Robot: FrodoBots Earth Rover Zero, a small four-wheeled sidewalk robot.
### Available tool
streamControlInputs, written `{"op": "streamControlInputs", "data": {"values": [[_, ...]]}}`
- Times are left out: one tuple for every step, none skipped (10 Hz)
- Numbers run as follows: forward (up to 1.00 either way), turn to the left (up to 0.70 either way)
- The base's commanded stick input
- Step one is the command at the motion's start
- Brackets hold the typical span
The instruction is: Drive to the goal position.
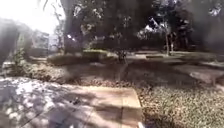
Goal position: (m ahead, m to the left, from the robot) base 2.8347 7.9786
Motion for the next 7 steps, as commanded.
{"op": "streamControlInputs", "data": {"values": [[0.50, 0.00], [0.50, 0.00], [0.50, 0.00], [0.50, 0.00], [0.50, 0.50], [0.50, 0.50], [0.50, 0.50]]}}
